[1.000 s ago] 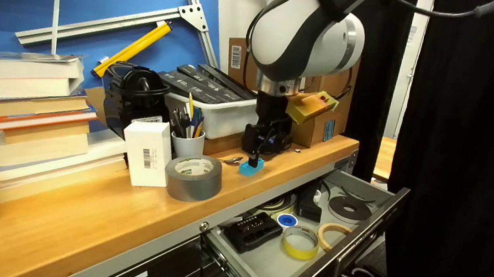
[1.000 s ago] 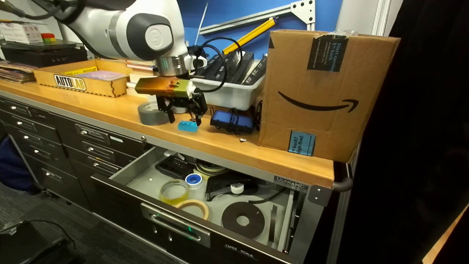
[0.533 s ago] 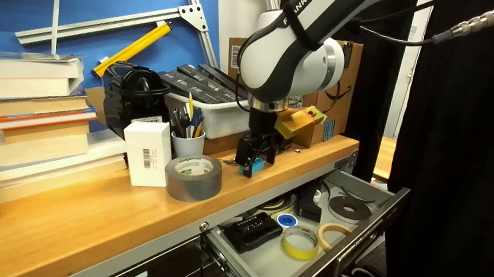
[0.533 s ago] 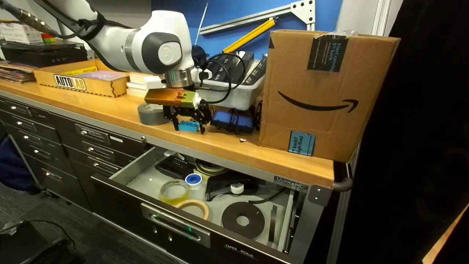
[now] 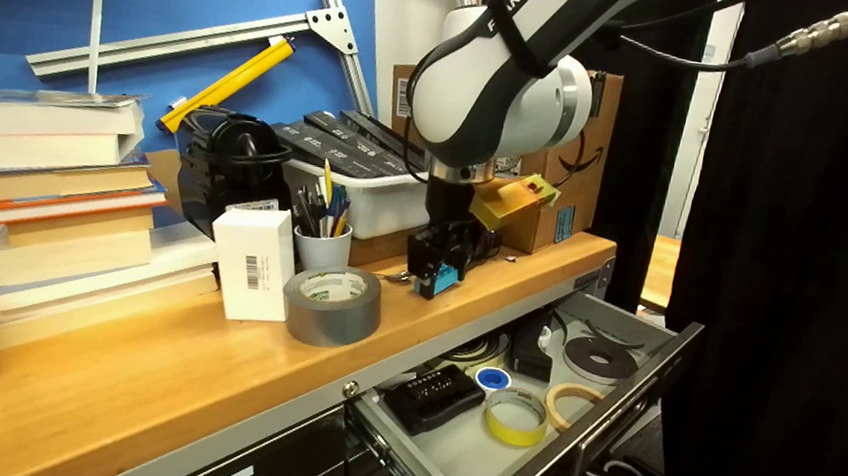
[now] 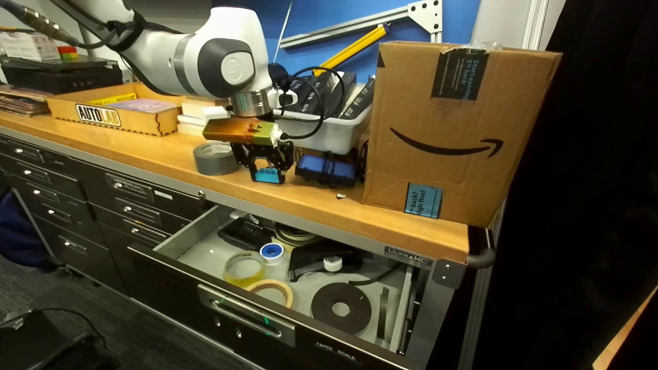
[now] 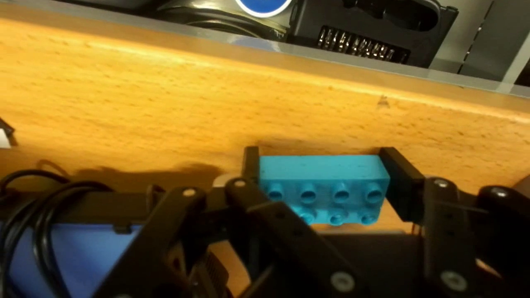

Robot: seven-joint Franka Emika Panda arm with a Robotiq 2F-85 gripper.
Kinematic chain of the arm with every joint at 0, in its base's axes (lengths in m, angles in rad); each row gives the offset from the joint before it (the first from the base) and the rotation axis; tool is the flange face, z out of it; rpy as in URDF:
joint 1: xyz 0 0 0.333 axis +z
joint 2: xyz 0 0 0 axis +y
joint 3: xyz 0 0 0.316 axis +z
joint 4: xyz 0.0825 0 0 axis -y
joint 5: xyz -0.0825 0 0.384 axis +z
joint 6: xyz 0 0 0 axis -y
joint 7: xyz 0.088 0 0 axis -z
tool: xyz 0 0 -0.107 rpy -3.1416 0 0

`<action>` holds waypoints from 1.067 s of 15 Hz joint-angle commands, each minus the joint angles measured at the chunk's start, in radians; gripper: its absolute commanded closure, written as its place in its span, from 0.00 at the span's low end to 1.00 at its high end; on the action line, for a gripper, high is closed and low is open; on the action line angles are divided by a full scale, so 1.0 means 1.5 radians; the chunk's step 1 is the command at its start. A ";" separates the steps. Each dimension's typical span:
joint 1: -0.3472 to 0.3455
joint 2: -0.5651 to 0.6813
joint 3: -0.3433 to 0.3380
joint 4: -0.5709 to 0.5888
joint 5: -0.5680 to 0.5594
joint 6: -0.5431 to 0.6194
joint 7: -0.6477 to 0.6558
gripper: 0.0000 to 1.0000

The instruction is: Pick up the blue object from the counter and put it in the open drawer and close it

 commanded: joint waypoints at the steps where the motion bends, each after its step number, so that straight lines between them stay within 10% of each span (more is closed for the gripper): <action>1: -0.020 -0.055 -0.002 -0.052 -0.003 -0.011 -0.003 0.54; 10: -0.063 -0.127 -0.035 -0.243 -0.058 0.009 0.044 0.54; 12: -0.065 -0.122 -0.036 -0.268 -0.046 0.029 0.047 0.06; 16: -0.080 -0.173 -0.051 -0.311 -0.044 0.013 0.005 0.00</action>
